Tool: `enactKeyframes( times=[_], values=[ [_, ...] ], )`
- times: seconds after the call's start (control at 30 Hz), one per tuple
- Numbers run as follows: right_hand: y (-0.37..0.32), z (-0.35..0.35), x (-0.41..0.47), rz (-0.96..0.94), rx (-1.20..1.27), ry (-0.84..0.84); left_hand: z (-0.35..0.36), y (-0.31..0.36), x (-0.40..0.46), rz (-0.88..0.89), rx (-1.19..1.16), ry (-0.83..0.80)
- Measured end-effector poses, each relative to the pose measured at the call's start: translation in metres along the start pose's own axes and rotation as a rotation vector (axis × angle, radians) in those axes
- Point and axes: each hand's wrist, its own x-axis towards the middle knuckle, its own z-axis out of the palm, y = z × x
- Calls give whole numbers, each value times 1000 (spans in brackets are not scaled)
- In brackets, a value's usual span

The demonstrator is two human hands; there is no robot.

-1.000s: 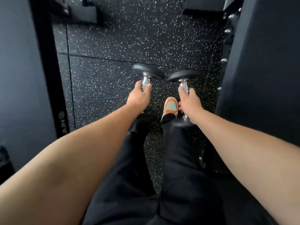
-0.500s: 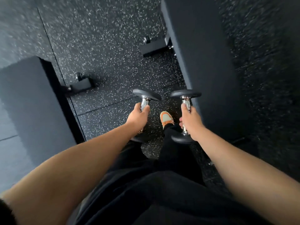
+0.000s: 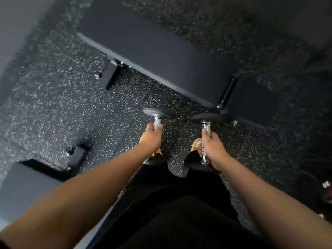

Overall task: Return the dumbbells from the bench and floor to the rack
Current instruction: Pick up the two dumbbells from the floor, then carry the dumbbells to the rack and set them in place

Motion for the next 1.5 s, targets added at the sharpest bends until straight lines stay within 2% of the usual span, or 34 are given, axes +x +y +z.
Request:
enactKeyframes(
  times=[0.17, 0.37, 0.53, 0.87, 1.2, 1.4, 1.5],
  values=[
    [63, -62, -17, 56, 234, 83, 67, 39, -33, 106, 213, -109],
    [124, -151, -30, 82, 482, 182, 178, 74, -60, 240, 397, -235],
    [174, -237, -41, 81, 607, 289, 282, 99, -102, 293, 458, -302],
    [257, -381, -42, 128, 732, 361, 451, 127, -158, 338, 517, -379],
    [274, -495, -5, 155, 839, 431, 577, 210, -174, 404, 577, -493],
    [249, -574, 49, 156, 890, 464, 654, 282, -149, 427, 636, -562],
    [226, -623, 78, 177, 910, 488, 693, 329, -132, 436, 669, -546]
  ],
)
